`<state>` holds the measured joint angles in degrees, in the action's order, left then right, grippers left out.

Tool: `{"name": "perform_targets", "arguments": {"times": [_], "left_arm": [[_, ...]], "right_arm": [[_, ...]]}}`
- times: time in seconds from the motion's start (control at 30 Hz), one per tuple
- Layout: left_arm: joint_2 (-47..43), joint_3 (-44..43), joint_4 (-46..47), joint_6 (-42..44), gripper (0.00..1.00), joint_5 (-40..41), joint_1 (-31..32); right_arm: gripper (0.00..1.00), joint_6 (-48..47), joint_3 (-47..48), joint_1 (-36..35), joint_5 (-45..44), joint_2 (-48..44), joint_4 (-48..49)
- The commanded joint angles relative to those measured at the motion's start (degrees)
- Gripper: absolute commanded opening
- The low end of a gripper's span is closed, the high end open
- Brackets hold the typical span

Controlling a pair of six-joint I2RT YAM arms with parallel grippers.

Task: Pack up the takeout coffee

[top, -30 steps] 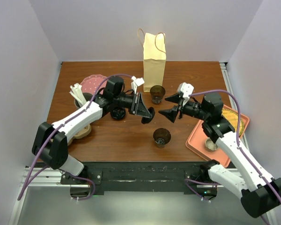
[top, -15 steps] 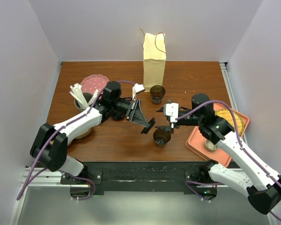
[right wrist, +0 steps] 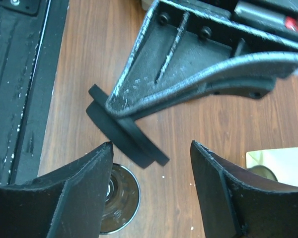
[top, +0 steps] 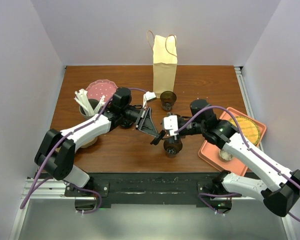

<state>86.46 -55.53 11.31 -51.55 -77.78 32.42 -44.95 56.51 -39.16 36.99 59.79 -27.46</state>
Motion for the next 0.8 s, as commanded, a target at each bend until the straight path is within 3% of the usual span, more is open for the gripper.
{"name": "perform_targets", "arguments": {"times": [0.0,0.13,0.37,0.5,0.57,0.6,0.67,0.77], "left_arm": [[1.1,-1.6,1.4,-1.4,0.02,-2.3,0.6],[1.7,-2.8,1.4,-1.6,0.02,-2.8,0.5],[4.2,-8.4,2.6,-3.6,0.03,-0.8,0.6],[5.2,-10.3,2.6,-3.6,0.19,0.3,0.3],[5.7,-11.4,3.1,-3.6,0.25,3.0,-1.0],[5.9,-12.0,3.1,-3.6,0.34,4.2,-1.8],[6.6,-13.2,2.9,-3.4,0.39,8.2,-5.2],[7.6,-15.8,-6.4,2.8,0.44,16.9,-11.0]], "right_arm": [[0.63,-3.0,2.8,-2.3,-0.6,1.6,0.0],[0.55,-3.0,2.0,-3.2,0.0,1.7,-0.3],[0.18,-0.8,0.7,-3.2,1.2,0.3,-0.8],[0.10,2.8,0.8,-3.1,1.2,0.0,-1.0],[0.08,8.4,0.8,-3.1,2.1,-0.1,0.0],[0.08,10.3,0.8,-3.1,3.7,-0.4,0.9],[0.08,19.4,0.2,-3.2,4.2,-1.1,3.4],[0.08,34.9,-1.5,-3.2,2.0,-3.4,9.9]]}}
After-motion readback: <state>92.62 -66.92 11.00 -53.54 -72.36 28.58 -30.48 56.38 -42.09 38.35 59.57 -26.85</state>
